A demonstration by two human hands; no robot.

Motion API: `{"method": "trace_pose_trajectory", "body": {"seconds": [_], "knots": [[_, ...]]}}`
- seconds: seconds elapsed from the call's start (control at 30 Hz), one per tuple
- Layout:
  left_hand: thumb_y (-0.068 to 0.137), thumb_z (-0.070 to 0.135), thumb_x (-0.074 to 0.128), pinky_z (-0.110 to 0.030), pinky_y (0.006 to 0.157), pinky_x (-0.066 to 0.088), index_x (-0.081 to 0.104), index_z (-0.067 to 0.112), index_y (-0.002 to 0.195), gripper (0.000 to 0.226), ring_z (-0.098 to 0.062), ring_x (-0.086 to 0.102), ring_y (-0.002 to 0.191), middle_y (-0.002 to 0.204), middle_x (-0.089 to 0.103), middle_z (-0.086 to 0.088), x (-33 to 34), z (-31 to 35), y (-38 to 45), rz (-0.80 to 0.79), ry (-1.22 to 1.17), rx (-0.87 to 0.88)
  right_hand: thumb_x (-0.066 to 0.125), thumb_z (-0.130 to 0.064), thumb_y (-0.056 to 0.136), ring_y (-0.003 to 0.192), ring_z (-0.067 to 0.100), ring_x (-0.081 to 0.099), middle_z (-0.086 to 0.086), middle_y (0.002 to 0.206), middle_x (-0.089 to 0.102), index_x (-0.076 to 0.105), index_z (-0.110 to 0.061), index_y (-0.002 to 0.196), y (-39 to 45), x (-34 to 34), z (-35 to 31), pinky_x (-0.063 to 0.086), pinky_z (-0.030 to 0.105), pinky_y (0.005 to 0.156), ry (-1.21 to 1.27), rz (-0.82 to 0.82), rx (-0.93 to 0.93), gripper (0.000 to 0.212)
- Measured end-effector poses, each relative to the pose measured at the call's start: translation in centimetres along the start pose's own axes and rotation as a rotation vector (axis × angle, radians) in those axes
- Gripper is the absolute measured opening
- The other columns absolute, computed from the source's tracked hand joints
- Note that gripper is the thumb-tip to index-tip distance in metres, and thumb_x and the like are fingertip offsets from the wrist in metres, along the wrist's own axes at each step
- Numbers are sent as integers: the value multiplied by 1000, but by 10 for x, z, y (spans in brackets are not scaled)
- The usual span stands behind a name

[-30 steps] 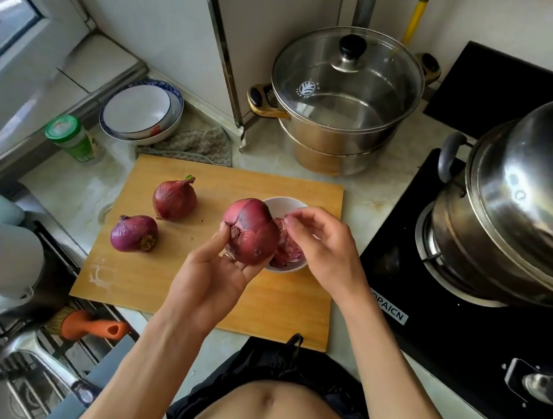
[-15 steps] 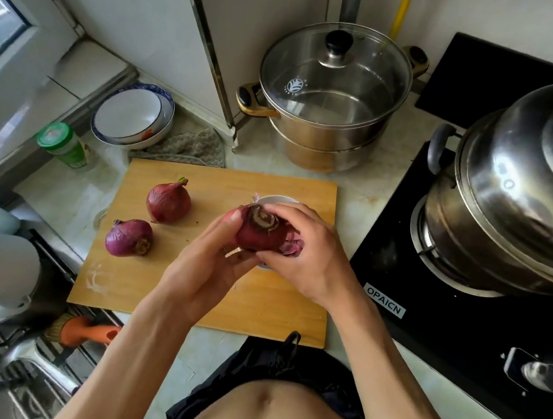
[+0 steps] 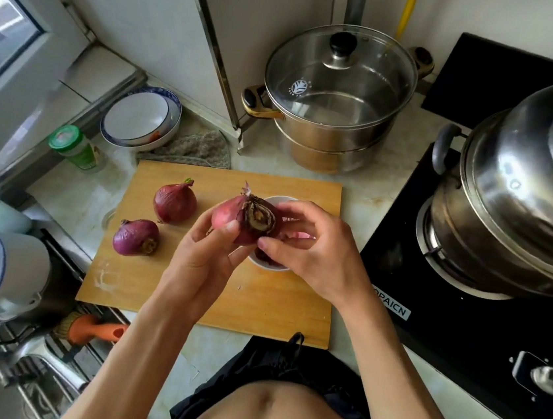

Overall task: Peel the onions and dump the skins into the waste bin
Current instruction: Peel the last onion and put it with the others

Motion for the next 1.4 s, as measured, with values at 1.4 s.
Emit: {"method": "trace_pose_trajectory", "body": {"seconds": [1.4], "knots": [[81,23,79,-34,92,59,50,-5,143,73,-36,61,130,133,67,-21,3,-3,-15,263,-88,39,79,-20,86,87,1,72,-10,97,75,75,-11,108,-8,-2,-1,60,28,80,-58,234,-102,25]]}}
Point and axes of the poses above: each hand's wrist, its own y-axis towards the middle knuckle, its own x-axis out of the palm, z = x × y, the point moved 7 cm from there along y, towards the middle knuckle
